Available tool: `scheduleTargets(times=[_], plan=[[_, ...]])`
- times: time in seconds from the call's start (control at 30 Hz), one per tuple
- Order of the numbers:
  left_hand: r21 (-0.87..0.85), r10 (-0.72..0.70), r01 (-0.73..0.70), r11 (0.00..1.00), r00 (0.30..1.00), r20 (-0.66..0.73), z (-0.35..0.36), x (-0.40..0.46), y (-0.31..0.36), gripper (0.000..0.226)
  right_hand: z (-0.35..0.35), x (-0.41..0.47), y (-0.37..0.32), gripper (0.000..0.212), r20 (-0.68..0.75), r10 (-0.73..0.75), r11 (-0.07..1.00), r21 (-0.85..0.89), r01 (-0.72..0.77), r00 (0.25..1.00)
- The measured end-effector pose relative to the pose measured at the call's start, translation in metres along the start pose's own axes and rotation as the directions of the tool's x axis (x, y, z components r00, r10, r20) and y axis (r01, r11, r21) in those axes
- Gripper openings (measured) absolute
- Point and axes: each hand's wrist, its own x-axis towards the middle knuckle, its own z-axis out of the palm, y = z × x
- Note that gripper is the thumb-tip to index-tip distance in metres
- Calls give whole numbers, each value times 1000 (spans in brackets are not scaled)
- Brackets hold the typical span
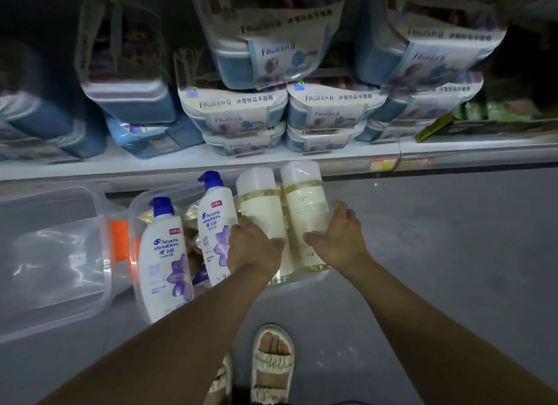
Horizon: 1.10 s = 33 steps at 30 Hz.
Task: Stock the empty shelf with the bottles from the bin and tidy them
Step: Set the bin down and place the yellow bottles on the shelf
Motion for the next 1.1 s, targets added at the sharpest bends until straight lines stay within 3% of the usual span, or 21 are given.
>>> scheduleTargets(times=[0.2, 0.43, 0.63, 0.77, 0.97, 1.1], plan=[[-45, 28, -34, 998, 991, -128, 23, 6, -10, 72, 28, 28, 8, 83, 7, 16, 998, 58, -16, 1000], [-61, 25, -34, 998, 989, -148, 27, 12, -10, 74, 37, 40, 18, 85, -5, 28, 991, 132, -27, 1000], [-36, 18, -24, 999, 984, -175, 30, 16, -14, 78, 20, 29, 33, 61, -1, 83, 912, 402, -76, 997], [28, 29, -23, 999, 976, -218, 32, 16, -10, 81, 8, 15, 43, 57, 16, 78, 858, 509, -76, 997], [-219, 67, -117, 969, 972, -225, 52, 16, -12, 75, 4, 11, 56, 60, 6, 76, 853, 518, -68, 997], [-358, -16, -45, 933, 986, -163, 50, 26, -10, 88, 7, 14, 58, 62, -3, 66, 862, 503, -56, 998]])
